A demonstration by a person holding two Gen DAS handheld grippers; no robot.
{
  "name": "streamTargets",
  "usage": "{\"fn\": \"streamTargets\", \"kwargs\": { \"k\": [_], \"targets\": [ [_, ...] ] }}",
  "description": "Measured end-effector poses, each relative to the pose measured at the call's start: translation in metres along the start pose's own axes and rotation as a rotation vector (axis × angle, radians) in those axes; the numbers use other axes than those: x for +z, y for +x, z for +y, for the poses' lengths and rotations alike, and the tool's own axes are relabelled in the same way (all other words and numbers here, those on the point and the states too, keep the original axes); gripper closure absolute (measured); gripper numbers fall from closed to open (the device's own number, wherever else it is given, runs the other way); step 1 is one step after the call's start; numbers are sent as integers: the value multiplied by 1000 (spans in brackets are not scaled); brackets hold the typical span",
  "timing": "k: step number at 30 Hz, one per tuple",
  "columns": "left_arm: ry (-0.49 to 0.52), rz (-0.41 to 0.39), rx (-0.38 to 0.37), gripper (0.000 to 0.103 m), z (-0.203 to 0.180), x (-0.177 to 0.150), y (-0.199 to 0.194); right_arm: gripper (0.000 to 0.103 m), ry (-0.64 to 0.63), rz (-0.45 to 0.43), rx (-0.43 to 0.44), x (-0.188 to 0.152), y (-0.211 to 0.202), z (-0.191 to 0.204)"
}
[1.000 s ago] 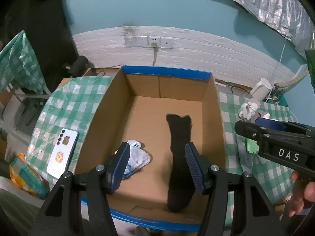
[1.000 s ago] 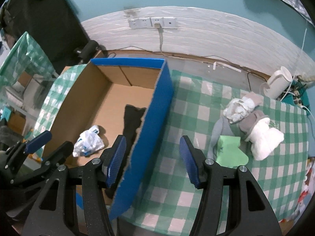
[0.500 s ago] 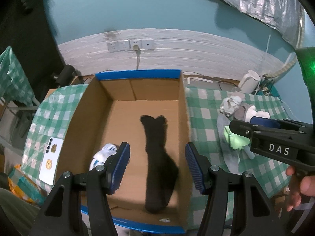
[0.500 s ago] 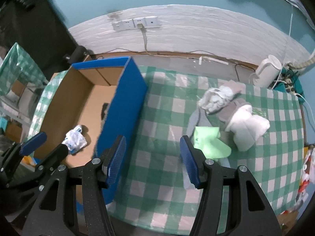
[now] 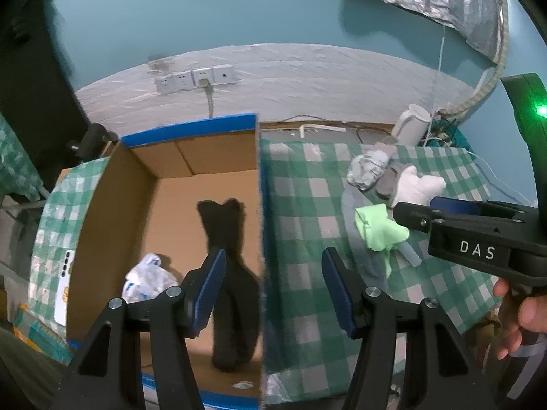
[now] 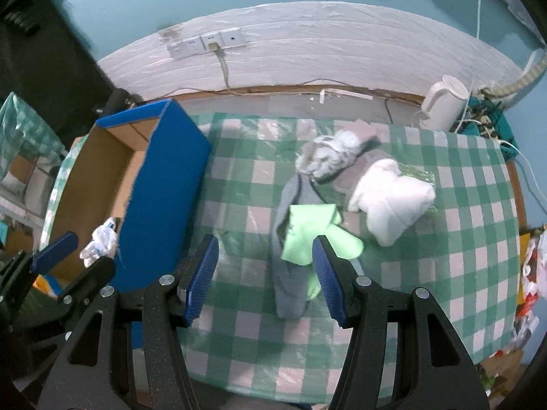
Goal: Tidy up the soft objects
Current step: 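Withdraw both grippers from the box back over the table items, then move the right gripper down toward the white plastic tube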
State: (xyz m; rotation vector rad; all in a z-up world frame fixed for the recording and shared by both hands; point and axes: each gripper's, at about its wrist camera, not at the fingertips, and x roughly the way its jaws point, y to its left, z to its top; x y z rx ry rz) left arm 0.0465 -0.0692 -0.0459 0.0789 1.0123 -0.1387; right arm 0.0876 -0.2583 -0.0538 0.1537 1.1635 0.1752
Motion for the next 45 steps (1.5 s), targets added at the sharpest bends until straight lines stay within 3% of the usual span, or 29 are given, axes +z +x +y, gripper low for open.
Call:
{"fn": "streamTargets", "kwargs": {
  "k": [7, 25, 45],
  "targets": [
    [13, 39, -49, 43, -22, -1, 15, 45, 36, 11, -20, -6, 4, -25],
    [70, 167, -95, 38, -83, -18, 68, 45, 88, 61, -68, -25, 23, -84],
    [25, 300, -128, 33, -101, -39, 130, 45, 79, 180, -85, -44, 71, -114]
  ]
}}
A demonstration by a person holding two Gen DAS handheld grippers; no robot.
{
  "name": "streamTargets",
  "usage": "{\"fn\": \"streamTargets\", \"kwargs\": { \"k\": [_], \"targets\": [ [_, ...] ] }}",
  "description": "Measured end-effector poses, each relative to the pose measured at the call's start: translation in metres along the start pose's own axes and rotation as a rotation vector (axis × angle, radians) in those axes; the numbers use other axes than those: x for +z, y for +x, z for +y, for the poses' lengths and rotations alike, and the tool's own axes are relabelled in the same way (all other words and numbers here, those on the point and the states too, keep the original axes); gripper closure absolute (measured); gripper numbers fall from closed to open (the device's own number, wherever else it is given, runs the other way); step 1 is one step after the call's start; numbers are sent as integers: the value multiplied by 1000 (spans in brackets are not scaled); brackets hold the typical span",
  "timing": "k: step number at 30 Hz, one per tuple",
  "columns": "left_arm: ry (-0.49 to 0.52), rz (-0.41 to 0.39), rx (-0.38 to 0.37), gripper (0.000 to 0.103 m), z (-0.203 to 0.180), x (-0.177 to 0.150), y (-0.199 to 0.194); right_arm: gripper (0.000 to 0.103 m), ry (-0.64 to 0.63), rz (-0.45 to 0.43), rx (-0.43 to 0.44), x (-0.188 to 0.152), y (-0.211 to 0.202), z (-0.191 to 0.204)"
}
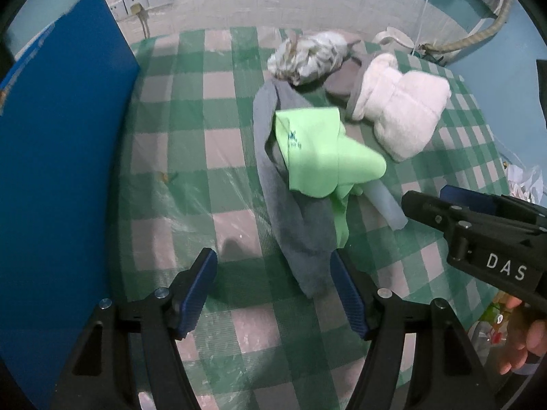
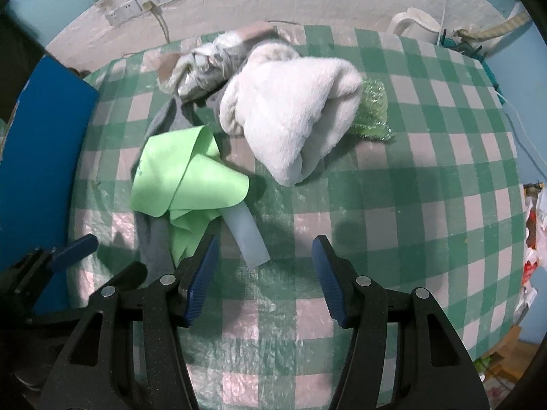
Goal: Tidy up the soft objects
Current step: 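Move the right gripper down toward the white plastic tube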
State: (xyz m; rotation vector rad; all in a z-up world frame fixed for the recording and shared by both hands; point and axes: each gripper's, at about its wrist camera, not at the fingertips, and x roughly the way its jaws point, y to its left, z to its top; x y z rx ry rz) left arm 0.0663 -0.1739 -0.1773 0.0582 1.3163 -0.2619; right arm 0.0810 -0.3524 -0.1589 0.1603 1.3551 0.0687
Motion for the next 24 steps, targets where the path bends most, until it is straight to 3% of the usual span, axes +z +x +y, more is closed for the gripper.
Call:
{"fn": "streamTargets", "kwargs": {
  "k": [9, 13, 14, 15, 18, 24],
  "targets": [
    [11, 26, -19, 35, -2, -3, 15, 45, -8, 22, -5, 1, 9, 1],
    [37, 5, -27, 67, -3, -6, 14, 45, -14, 39, -9, 3, 17, 2],
    [45, 7, -29, 82, -2, -6, 15, 45, -14, 42, -9, 3, 18, 3],
    [50, 4, -25, 88, -2, -6, 15, 45, -15, 46, -10, 3, 20, 3],
    [56, 3, -21, 95, 2, -6, 16, 45, -26, 54, -12, 4, 24, 4],
    [43, -4, -8, 97, 14, -8, 12, 45, -54, 56, -15, 4, 32, 10]
  ]
}}
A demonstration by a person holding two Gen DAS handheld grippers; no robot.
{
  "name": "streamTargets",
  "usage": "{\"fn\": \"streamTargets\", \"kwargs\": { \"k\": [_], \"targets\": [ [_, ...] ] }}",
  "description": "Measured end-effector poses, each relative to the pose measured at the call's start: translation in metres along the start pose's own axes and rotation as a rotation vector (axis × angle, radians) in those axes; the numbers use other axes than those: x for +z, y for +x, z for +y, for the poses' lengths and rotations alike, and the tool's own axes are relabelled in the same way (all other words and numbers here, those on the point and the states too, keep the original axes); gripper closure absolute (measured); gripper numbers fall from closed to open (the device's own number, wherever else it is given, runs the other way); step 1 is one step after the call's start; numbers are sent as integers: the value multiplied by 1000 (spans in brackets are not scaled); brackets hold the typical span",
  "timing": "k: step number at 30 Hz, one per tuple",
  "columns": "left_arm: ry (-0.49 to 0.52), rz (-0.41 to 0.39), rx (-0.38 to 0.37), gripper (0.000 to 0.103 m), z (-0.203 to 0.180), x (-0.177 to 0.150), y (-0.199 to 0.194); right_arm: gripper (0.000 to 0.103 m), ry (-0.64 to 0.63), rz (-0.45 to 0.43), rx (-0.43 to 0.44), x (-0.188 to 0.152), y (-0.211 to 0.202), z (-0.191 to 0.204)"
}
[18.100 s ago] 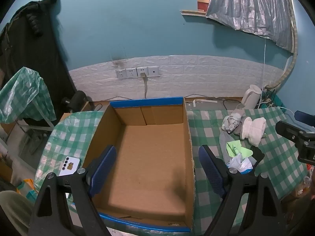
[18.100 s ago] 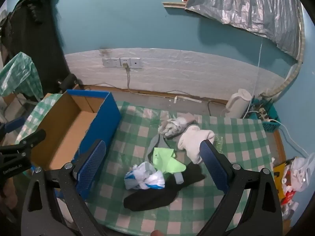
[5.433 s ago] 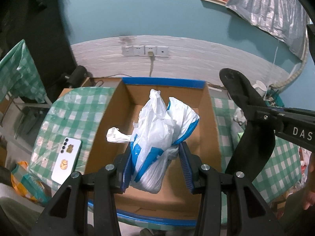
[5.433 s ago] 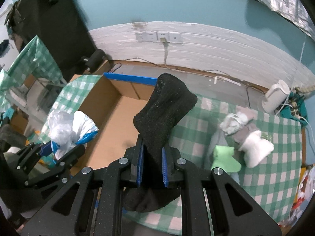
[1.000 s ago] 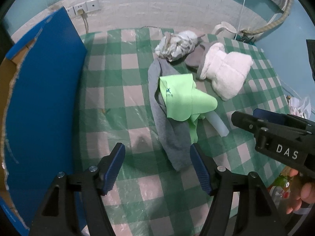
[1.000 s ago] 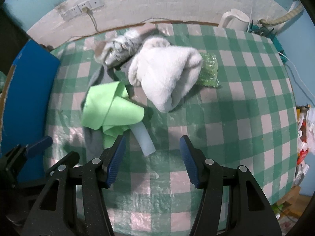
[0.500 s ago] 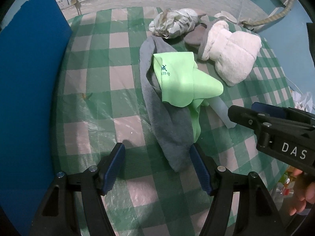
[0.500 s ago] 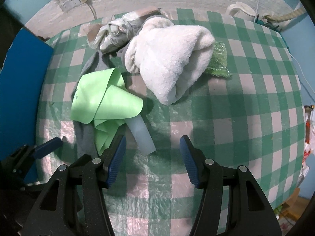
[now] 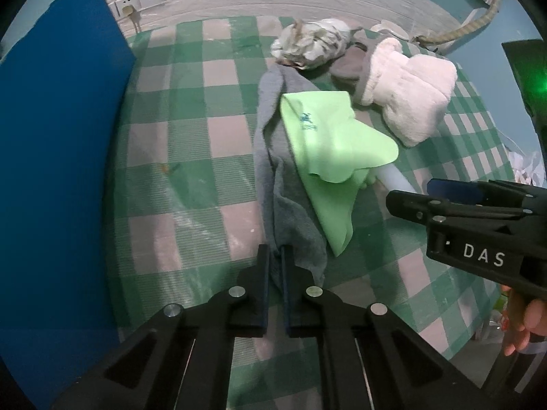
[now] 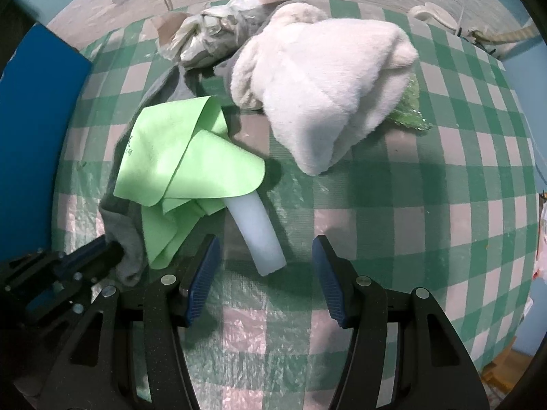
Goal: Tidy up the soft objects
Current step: 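Move the right gripper down toward the white plastic tube, then close the right gripper on the white tube while the left grasps the grey sock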
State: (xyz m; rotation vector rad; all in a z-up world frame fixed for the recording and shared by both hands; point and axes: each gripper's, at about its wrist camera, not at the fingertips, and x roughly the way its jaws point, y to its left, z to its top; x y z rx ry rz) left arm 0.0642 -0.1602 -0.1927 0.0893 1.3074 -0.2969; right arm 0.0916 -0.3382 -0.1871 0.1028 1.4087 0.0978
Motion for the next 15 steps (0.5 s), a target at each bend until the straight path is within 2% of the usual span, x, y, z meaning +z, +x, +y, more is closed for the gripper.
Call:
{"fn": "streamTargets", "kwargs": {
  "k": [4, 8, 12, 15],
  "targets": [
    [-7, 0, 18, 97, 12, -3, -5, 46, -36, -10, -19, -1, 9, 4],
    [-30, 0, 22, 97, 25, -11, -12, 54, -78, -26, -56, -3, 16, 11],
    [-31, 2, 26, 97, 29, -18, -17, 81, -99, -28, -57, -3, 15, 16],
    [-25, 12, 44, 97, 28, -24, -20, 86, -129, -22, -89, -4, 14, 23]
  ]
}}
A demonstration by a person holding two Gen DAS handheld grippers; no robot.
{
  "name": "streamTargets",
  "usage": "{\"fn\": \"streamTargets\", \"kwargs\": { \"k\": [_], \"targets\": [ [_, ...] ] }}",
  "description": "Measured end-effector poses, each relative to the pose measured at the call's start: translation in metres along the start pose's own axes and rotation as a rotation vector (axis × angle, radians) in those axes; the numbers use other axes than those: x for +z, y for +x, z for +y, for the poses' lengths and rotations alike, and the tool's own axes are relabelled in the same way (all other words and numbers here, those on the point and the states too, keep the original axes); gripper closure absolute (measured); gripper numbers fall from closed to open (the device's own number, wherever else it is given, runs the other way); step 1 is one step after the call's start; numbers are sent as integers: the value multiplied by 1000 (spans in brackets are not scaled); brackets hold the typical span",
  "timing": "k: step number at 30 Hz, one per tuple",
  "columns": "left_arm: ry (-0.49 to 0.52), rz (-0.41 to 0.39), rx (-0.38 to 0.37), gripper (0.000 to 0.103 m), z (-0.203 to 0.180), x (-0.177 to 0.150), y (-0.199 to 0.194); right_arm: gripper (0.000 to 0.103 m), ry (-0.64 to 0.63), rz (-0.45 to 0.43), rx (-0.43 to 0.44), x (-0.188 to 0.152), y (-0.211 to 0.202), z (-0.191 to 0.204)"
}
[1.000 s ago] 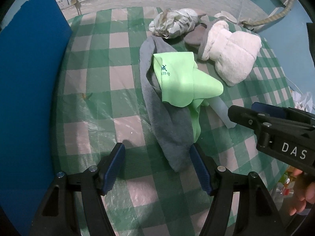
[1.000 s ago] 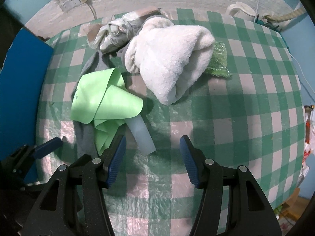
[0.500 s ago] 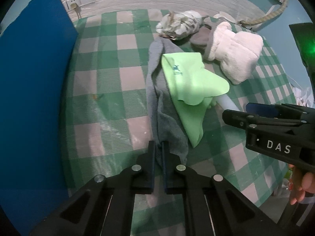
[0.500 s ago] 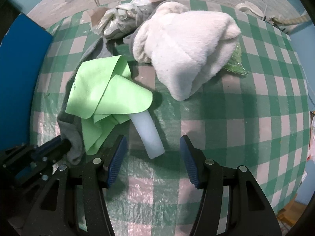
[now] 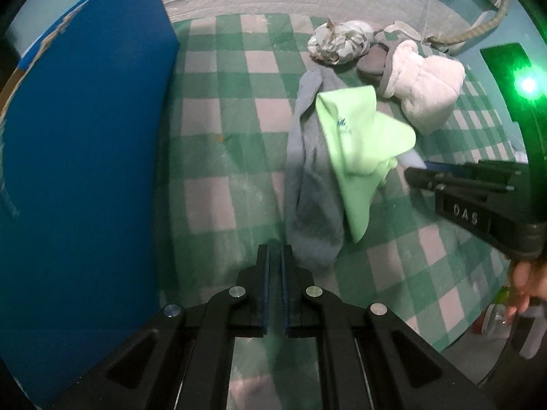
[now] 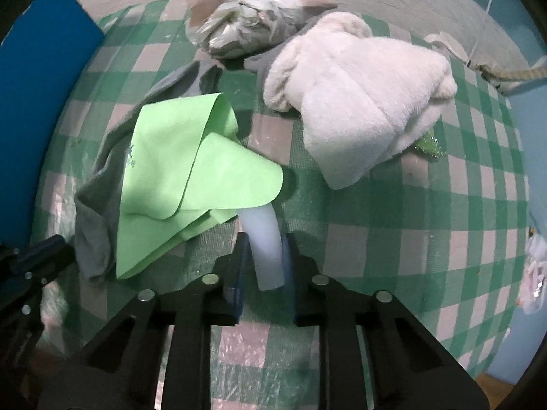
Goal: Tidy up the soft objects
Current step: 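Close the right gripper on the white tube while the left grasps the grey sock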
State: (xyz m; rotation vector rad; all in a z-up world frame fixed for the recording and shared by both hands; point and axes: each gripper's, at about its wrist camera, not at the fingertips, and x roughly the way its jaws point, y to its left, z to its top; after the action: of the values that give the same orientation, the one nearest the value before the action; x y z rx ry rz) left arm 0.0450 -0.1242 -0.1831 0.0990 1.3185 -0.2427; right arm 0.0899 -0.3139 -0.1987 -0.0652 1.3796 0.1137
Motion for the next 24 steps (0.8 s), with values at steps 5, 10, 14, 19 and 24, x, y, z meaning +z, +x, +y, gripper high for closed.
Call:
{"fn": "streamTargets", "kwargs": {
  "k": [5, 10, 14, 19, 24],
  "targets": [
    [-10, 6, 0, 92, 0, -5, -5, 89, 19, 18, 8, -1, -2, 6],
    [-67, -2, -19, 63, 2, 1, -3, 89, 31, 17, 9, -11, -17, -4],
    [-81, -34, -38, 47, 0, 11, -6, 89, 54, 16, 21, -25, -26, -5],
    [-77, -71, -26, 42, -8, 27, -2, 89, 80, 23, 32, -35, -29, -16],
    [-95, -69, -20, 41, -5, 39, 7, 88, 97, 26, 38, -38, -29, -21]
  ]
}}
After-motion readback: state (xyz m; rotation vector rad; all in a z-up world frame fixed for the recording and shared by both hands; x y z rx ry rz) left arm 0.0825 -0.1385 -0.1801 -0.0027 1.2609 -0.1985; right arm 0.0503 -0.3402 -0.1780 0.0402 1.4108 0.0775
